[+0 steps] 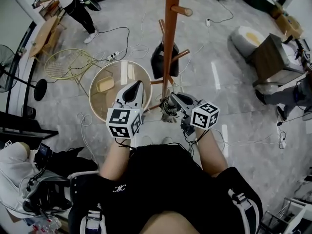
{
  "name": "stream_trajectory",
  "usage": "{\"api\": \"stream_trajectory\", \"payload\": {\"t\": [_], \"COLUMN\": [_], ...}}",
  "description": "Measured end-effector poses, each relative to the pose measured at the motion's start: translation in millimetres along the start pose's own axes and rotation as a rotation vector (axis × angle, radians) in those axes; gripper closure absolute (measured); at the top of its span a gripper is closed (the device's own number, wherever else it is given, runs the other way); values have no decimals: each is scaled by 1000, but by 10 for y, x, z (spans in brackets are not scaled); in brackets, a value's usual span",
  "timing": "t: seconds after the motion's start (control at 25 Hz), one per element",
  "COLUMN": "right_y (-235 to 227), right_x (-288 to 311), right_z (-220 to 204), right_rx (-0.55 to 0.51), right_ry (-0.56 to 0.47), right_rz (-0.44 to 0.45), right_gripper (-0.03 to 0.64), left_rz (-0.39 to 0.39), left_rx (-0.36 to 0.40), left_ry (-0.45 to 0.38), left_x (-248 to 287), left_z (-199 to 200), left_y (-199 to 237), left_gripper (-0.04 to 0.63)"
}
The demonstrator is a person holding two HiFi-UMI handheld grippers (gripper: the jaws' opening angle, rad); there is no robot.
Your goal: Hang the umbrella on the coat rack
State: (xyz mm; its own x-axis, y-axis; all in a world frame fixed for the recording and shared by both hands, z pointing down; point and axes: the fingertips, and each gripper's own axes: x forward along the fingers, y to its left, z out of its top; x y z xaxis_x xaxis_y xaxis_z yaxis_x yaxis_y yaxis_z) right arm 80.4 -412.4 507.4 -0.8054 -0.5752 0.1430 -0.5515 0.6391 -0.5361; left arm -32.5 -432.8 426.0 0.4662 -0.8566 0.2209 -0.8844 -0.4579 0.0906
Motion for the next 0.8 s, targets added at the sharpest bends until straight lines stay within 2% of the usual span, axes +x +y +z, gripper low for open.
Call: {"api": "stream_trajectory", "payload": {"t": [0.32,0.64,0.8], "right_y": [-217,-680,-719], "right_x": [161,292,344], "right_z": [-272,-685,-719], "right_rx": [112,219,265], "right_ry": [40,49,48], "right_rz": [-10,-8,-11], "right_gripper": [601,601,600], "left_rz": [30,31,38], "left_rx": [-13,-3,-1], "left_ry": [14,27,31], "left_x": [-123,30,0], "left_z": [-46,-403,-364], "left_y": [217,270,331], "left_gripper": [578,578,578]}}
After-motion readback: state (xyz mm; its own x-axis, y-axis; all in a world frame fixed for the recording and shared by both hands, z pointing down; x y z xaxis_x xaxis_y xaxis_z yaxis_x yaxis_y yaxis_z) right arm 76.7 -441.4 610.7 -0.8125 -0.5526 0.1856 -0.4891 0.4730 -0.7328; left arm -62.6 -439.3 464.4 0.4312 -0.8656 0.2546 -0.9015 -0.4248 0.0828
